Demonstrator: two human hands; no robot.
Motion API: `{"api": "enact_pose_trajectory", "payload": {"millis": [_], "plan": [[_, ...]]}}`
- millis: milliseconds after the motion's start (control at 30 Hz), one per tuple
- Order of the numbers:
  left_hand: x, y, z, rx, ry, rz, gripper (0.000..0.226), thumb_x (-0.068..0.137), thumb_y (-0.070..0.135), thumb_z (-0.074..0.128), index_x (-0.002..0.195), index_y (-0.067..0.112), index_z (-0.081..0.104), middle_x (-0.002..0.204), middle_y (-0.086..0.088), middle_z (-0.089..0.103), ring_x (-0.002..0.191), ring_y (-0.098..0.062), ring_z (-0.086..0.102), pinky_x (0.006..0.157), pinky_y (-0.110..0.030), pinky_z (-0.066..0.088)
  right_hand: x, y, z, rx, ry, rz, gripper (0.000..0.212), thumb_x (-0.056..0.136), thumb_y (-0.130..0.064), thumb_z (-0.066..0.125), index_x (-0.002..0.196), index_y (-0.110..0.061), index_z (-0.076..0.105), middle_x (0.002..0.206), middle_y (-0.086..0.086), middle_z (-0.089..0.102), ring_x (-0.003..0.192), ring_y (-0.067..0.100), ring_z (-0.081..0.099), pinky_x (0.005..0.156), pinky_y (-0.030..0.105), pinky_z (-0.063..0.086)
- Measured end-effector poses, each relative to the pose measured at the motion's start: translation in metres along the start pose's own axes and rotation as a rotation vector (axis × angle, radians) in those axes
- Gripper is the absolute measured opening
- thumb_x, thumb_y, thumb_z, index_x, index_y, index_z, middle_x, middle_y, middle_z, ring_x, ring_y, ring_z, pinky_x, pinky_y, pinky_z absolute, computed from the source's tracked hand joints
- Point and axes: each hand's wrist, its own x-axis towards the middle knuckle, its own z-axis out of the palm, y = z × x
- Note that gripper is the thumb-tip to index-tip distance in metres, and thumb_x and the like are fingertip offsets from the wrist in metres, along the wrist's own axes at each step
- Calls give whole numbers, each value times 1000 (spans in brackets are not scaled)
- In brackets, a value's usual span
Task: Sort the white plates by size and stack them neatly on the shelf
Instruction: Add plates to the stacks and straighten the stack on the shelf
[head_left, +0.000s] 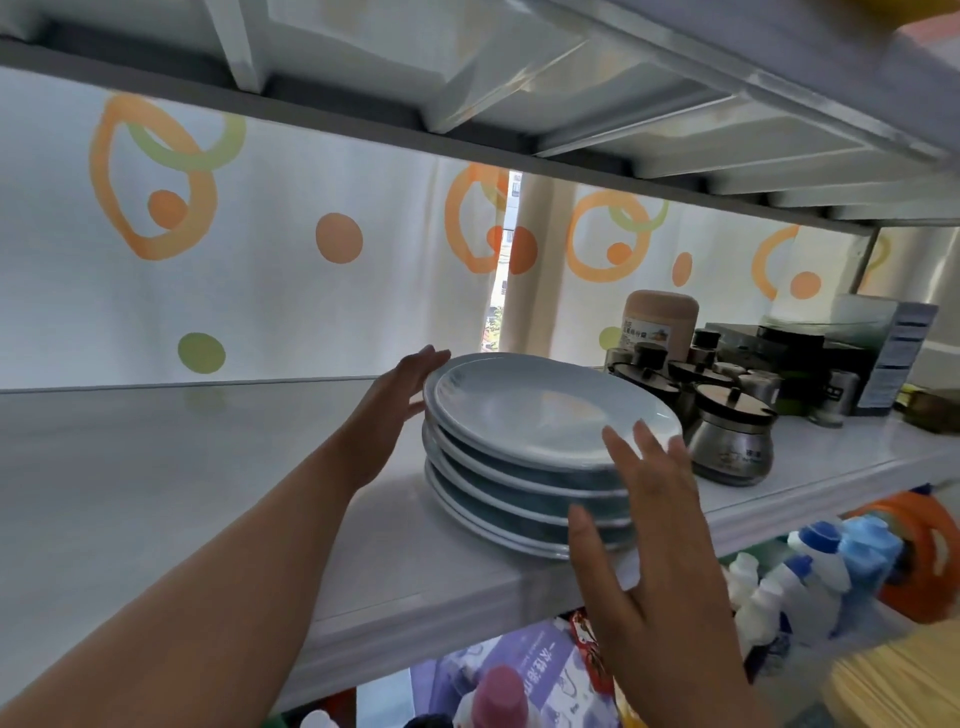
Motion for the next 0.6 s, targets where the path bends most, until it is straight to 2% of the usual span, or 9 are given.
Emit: {"api": "enact_pose_trajectory", "payload": {"millis": [67, 133, 267, 333, 367, 433, 467, 533, 600], "plan": [[0, 1, -1, 15, 7, 11, 57, 94, 54, 29, 136, 20, 47, 144, 5, 47, 131, -10, 42, 108, -32, 31, 1, -1, -1, -1, -50, 18, 56, 84, -63, 26, 137, -52, 14, 153, -22, 15, 145, 0, -5, 116, 34, 9], [0, 0, -3, 29, 31, 37, 53, 95, 52, 28, 133, 22, 50, 140, 2, 52, 130, -12, 45, 111, -37, 31, 3, 0, 0, -61, -85, -9, 51, 85, -61, 25, 135, -50, 22, 148, -25, 22, 145, 1, 2, 119, 39, 8], [-1, 1, -4, 49, 70, 75, 60, 84, 55, 28, 126, 21, 55, 125, -5, 62, 122, -18, 52, 104, -41, 36, 8, 5, -1, -159, -61, -40, 45, 87, -55, 31, 130, -43, 36, 139, -16, 39, 139, 9, 19, 116, 49, 19], [0, 1, -4, 38, 71, 75, 60, 86, 54, 29, 128, 19, 53, 122, -7, 63, 120, -18, 53, 99, -38, 39, 9, 5, -4, -126, -62, -41, 46, 85, -56, 31, 130, -44, 37, 140, -19, 34, 140, 9, 19, 116, 44, 21], [0, 0, -4, 24, 70, 72, 56, 91, 53, 29, 130, 18, 51, 122, -7, 63, 121, -18, 53, 96, -36, 39, 8, 4, -6, -85, -55, -24, 48, 84, -56, 32, 130, -45, 37, 144, -20, 30, 140, 8, 19, 115, 36, 21], [2, -1, -5, -9, 62, 46, 53, 96, 50, 29, 136, 18, 46, 132, -5, 57, 126, -16, 48, 98, -33, 35, 3, 4, -10, -43, 35, 21, 48, 83, -52, 37, 129, -41, 40, 147, -10, 33, 136, 8, 26, 107, 22, 22], [3, -3, -5, -23, 48, 23, 56, 96, 52, 29, 139, 19, 43, 139, -2, 51, 128, -13, 45, 100, -33, 33, -1, 5, -10, -76, 103, 13, 47, 83, -47, 40, 129, -36, 43, 145, -3, 38, 133, 11, 29, 105, 20, 24], [5, -6, -5, -31, -5, -30, 62, 93, 58, 28, 142, 23, 40, 149, 4, 41, 132, -9, 38, 108, -34, 29, -9, 7, -6, -138, 197, -13, 49, 83, -40, 45, 130, -27, 48, 142, 3, 42, 131, 16, 33, 103, 29, 31], [6, -10, -6, -20, -77, -76, 70, 85, 66, 29, 140, 25, 44, 148, 7, 42, 137, -10, 36, 116, -39, 23, -18, 10, 3, -130, 205, -33, 54, 83, -38, 46, 134, -22, 47, 145, 4, 39, 135, 19, 33, 103, 41, 38]]}}
